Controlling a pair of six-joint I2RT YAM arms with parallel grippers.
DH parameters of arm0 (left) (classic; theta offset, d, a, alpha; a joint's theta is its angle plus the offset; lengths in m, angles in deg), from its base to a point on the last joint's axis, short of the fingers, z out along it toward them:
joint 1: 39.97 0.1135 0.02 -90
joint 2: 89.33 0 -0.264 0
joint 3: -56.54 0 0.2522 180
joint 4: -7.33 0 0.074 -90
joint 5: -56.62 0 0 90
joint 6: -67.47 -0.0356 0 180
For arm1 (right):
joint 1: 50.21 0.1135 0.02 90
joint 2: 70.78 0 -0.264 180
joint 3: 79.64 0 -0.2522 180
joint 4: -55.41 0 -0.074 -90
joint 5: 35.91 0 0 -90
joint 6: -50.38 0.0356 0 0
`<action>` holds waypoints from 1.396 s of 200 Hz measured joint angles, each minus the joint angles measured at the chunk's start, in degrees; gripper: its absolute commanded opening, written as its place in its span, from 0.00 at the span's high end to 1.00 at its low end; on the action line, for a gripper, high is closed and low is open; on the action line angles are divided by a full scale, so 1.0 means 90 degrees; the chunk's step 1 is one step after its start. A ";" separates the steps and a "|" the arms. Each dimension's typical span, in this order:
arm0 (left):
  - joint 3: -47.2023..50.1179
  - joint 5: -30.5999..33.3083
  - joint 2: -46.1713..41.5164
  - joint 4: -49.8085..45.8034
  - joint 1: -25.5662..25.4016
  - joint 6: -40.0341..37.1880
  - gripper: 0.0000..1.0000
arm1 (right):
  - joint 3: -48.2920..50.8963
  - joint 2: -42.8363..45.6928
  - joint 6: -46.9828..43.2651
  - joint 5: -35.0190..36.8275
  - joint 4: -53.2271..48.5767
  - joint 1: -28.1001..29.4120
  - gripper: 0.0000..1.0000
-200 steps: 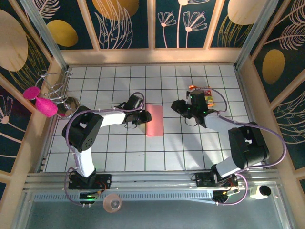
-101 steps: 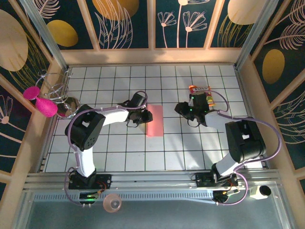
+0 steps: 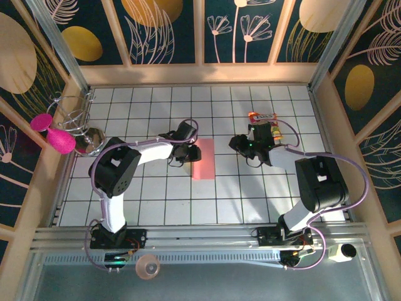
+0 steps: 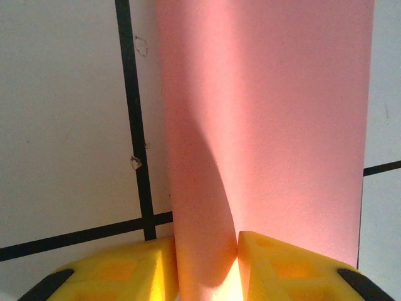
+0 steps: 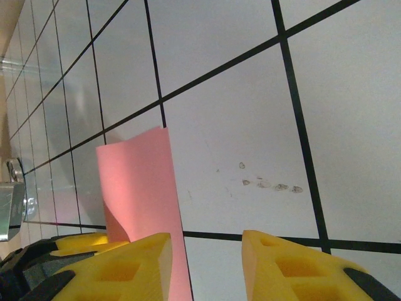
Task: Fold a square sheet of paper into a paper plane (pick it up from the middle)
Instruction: Hold the square sheet of paper at the center of the table.
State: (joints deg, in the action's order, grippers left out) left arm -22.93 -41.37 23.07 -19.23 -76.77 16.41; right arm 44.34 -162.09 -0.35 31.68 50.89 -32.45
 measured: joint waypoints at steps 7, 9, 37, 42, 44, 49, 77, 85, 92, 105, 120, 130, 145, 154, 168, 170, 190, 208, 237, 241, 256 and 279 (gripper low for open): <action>-0.0012 0.0019 0.0002 -0.0010 -0.0010 -0.0019 0.65 | 0.0000 0.0000 0.0000 -0.0010 0.0002 0.0000 0.65; -0.0012 0.0027 0.0002 -0.0015 -0.0012 -0.0019 0.64 | 0.0000 0.0000 0.0000 -0.0012 0.0002 0.0000 0.65; -0.0075 0.0155 0.0027 -0.0092 -0.0070 -0.0100 0.64 | 0.0000 -0.0015 0.0000 -0.0022 0.0092 0.0000 0.65; -0.0078 0.0177 0.0029 -0.0100 -0.0075 -0.0117 0.64 | 0.0000 -0.0024 0.0000 -0.0022 0.0114 0.0000 0.65; -0.0078 0.0185 0.0029 -0.0102 -0.0078 -0.0119 0.64 | 0.0000 -0.0032 0.0000 -0.0024 0.0124 0.0000 0.65; -0.0083 0.0206 0.0032 -0.0104 -0.0083 -0.0136 0.64 | 0.0000 -0.0046 0.0000 -0.0027 0.0138 0.0000 0.65; -0.0119 0.0294 0.0051 -0.0153 -0.0114 -0.0163 0.63 | 0.0000 -0.0102 0.0000 -0.0068 0.0143 0.0002 0.65; -0.0138 0.0316 0.0058 -0.0177 -0.0124 -0.0165 0.63 | 0.0000 -0.0102 0.0000 -0.0073 0.0146 0.0002 0.65; -0.0153 0.0333 0.0066 -0.0197 -0.0129 -0.0165 0.63 | 0.0000 -0.0104 0.0000 -0.0087 0.0148 0.0002 0.65; -0.0185 0.0359 0.0083 -0.0231 -0.0141 -0.0168 0.62 | 0.0000 -0.0114 0.0002 -0.0117 0.0153 0.0002 0.65; -0.0221 0.0384 0.0104 -0.0277 -0.0146 -0.0165 0.62 | 0.0000 -0.0134 0.0002 -0.0138 0.0165 0.0002 0.65; -0.0240 0.0403 0.0109 -0.0301 -0.0155 -0.0165 0.62 | 0.0000 -0.0143 0.0002 -0.0141 0.0165 0.0005 0.65; -0.0260 0.0425 0.0126 -0.0323 -0.0160 -0.0165 0.62 | 0.0000 -0.0163 0.0002 -0.0155 0.0175 0.0015 0.65; -0.0279 0.0435 0.0134 -0.0350 -0.0163 -0.0165 0.62 | 0.0000 -0.0170 0.0002 -0.0172 0.0185 0.0022 0.65; -0.0301 0.0444 0.0143 -0.0379 -0.0165 -0.0165 0.62 | 0.0000 -0.0170 0.0000 -0.0189 0.0206 0.0044 0.65; -0.0301 0.0444 0.0143 -0.0381 -0.0165 -0.0163 0.62 | 0.0000 -0.0170 0.0000 -0.0189 0.0209 0.0046 0.65; -0.0308 0.0444 0.0148 -0.0393 -0.0165 -0.0163 0.63 | -0.0007 -0.0172 -0.0075 -0.0189 0.0214 0.0172 0.66; -0.0321 0.0447 0.0155 -0.0413 -0.0165 -0.0163 0.63 | -0.0073 -0.0211 -0.0172 -0.0209 0.0216 0.0381 0.68; -0.0321 0.0447 0.0155 -0.0413 -0.0165 -0.0160 0.63 | -0.0236 -0.0418 -0.0223 -0.0340 0.0243 0.0733 0.78; -0.0321 0.0447 0.0158 -0.0415 -0.0165 -0.0160 0.63 | -0.0253 -0.0447 -0.0236 -0.0350 0.0243 0.0777 0.79; -0.0321 0.0447 0.0160 -0.0413 -0.0165 -0.0160 0.62 | -0.0296 -0.0566 -0.0231 -0.0355 0.0245 0.0988 0.83; -0.0318 0.0444 0.0160 -0.0410 -0.0165 -0.0160 0.62 | -0.0304 -0.0736 -0.0168 -0.0430 0.0289 0.1246 0.85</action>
State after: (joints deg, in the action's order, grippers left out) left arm -25.80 -37.37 24.52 -22.92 -78.25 14.97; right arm 41.60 -168.71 -1.86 27.81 53.49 -21.24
